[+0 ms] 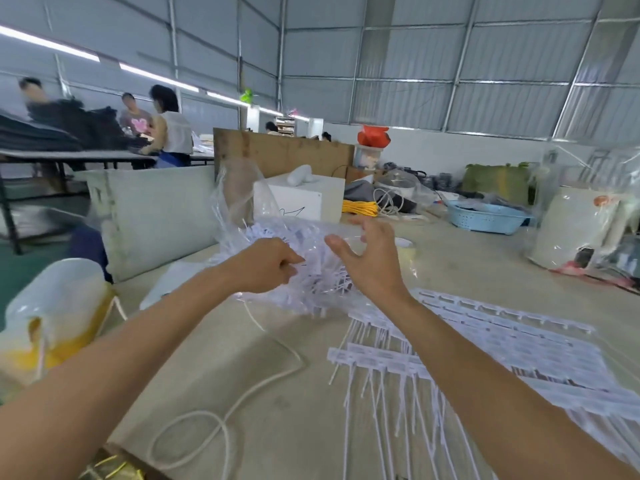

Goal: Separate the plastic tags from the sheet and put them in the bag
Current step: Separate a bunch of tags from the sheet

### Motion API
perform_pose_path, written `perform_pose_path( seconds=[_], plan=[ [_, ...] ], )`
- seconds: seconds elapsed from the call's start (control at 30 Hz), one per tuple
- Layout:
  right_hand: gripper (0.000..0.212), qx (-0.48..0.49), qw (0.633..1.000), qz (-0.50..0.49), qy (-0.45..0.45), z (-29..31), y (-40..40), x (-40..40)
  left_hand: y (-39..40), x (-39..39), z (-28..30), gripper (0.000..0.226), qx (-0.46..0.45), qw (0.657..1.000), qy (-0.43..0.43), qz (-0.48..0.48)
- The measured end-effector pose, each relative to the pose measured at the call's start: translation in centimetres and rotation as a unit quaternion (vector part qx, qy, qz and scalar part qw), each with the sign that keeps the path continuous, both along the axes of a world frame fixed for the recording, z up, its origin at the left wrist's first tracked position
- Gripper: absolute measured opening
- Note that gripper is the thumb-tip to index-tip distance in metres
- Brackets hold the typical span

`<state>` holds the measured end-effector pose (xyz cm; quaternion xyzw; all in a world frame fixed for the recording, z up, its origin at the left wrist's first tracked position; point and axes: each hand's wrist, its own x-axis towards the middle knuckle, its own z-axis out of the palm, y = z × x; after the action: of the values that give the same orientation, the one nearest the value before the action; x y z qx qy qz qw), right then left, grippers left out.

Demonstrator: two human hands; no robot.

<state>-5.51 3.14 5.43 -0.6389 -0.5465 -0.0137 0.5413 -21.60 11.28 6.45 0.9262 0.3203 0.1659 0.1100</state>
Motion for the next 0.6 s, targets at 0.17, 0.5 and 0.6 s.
perform_pose_path(
  seconds=[0.17, 0.5, 0.6],
  plan=[
    [0.018, -0.184, 0.887, -0.215, -0.364, -1.0, 0.6, 3.0, 2.7, 0.4, -0.8, 0.028, 0.016, 0.994, 0.112, 0.012],
    [0.086, -0.274, 0.883, -0.223, -0.309, 0.8, 1.3, 5.6, 4.0, 8.9, -1.2, 0.040, 0.098, 0.991, 0.092, 0.002],
    [0.088, -0.264, 0.893, -0.210, -0.299, 1.0, 1.5, 5.4, 5.1, 10.0, -2.2, 0.039, 0.133, 0.986, 0.099, 0.011]
  ],
)
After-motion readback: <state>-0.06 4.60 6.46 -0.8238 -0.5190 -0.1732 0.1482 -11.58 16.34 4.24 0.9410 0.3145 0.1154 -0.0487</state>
